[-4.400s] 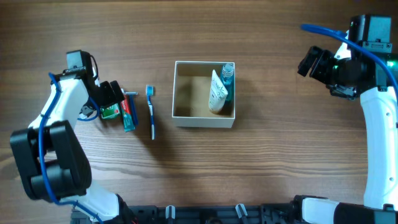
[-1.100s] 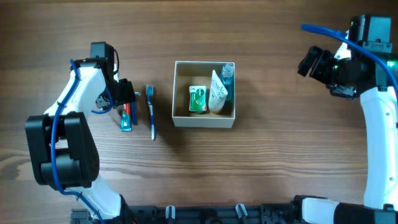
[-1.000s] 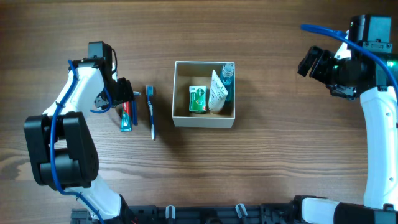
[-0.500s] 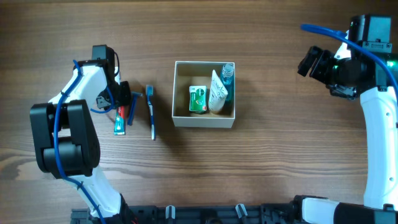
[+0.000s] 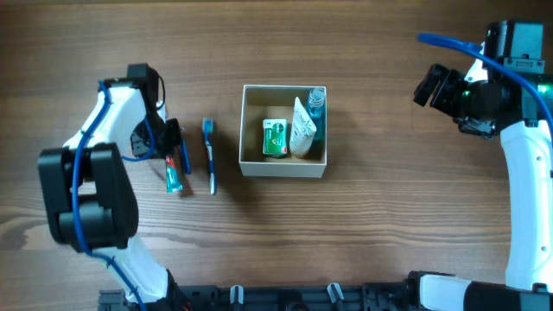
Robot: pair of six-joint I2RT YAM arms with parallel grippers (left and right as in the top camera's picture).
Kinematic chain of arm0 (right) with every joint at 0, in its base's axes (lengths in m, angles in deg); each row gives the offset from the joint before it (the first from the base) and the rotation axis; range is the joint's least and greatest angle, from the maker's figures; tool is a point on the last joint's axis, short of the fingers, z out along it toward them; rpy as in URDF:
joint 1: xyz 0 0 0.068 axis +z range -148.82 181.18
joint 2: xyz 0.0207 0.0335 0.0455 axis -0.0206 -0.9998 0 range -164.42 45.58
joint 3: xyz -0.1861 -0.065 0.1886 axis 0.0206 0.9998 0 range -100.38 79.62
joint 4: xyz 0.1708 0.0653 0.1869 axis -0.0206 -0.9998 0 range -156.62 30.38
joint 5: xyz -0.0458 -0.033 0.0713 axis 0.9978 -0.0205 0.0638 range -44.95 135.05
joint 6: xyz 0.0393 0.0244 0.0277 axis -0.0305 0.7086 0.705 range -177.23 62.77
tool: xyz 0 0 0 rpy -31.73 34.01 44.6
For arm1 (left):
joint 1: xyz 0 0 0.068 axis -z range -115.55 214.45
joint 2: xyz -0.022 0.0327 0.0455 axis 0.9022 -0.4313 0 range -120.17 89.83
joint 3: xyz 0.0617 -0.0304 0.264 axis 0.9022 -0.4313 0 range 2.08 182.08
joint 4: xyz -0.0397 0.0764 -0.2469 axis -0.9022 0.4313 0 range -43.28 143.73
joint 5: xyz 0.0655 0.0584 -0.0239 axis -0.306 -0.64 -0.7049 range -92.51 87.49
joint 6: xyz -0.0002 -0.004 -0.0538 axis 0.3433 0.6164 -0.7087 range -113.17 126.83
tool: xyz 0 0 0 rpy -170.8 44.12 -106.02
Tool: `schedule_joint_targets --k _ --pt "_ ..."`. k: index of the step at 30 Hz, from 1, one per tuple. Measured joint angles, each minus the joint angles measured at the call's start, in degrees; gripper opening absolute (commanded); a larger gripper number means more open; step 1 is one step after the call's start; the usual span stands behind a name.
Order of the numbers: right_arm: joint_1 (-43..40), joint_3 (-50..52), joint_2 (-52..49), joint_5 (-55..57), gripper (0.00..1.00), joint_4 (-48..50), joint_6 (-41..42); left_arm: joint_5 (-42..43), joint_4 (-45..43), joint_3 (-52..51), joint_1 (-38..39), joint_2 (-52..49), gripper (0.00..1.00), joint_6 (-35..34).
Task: Pack container
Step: 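Place the toothpaste tube into the box's left side, then grasp the blue razor with the left gripper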
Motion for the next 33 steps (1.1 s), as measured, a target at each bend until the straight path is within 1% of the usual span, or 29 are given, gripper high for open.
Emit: schedule_joint_targets --k 3,5,8,9,12,14,18,19,22,23,27,30,31,33 --pt "0.0 0.0 0.0 0.0 1.0 0.0 0.0 6.19 2.47 5.03 0.9 6.69 0.08 -0.24" --pt "0.0 0.0 0.0 0.0 1.0 0.0 0.0 9.51 1.25 7.04 3.58 12.96 0.08 -0.7" --pt "0.0 0.0 0.0 0.0 1.0 0.02 0.0 10.88 -3.06 7.58 10.47 19.34 0.1 -1.97" --pt "0.0 0.0 0.0 0.0 1.0 0.0 0.0 11.02 -5.68 7.93 15.19 20.44 0.11 -2.49" --pt "0.0 0.0 0.0 0.0 1.0 0.0 0.0 10.01 -8.72 7.98 22.29 19.12 0.13 -3.04" --pt "0.0 0.0 0.0 0.0 1.0 0.0 0.0 8.33 -10.32 7.96 27.67 15.87 0.13 -3.67" --pt "0.0 0.0 0.0 0.0 1.0 0.0 0.0 3.69 -11.8 7.96 31.17 8.09 0.13 -6.91" --pt "0.0 0.0 0.0 0.0 1.0 0.0 0.0 2.89 -12.11 7.96 31.28 5.79 0.16 -7.67" --pt "0.0 0.0 0.0 0.0 1.0 0.0 0.0 1.46 -12.76 7.96 31.26 1.4 0.35 -9.64" --pt "0.0 0.0 0.0 0.0 1.0 0.0 0.0 1.29 -12.83 7.96 31.26 0.7 0.37 -10.29" --pt "0.0 0.0 0.0 0.0 1.0 0.0 0.0 0.94 -12.98 7.96 31.26 0.59 0.4 -11.56" --pt "0.0 0.0 0.0 0.0 1.0 0.0 0.0 0.59 -9.64 8.48 31.26 2.1 0.43 -11.93" --pt "0.0 0.0 0.0 0.0 1.0 0.0 0.0 0.46 -8.22 9.03 31.26 3.23 0.49 -11.98" --pt "0.0 0.0 0.0 0.0 1.0 0.0 0.0 -0.52 -5.79 10.32 31.21 7.28 0.67 -12.35"
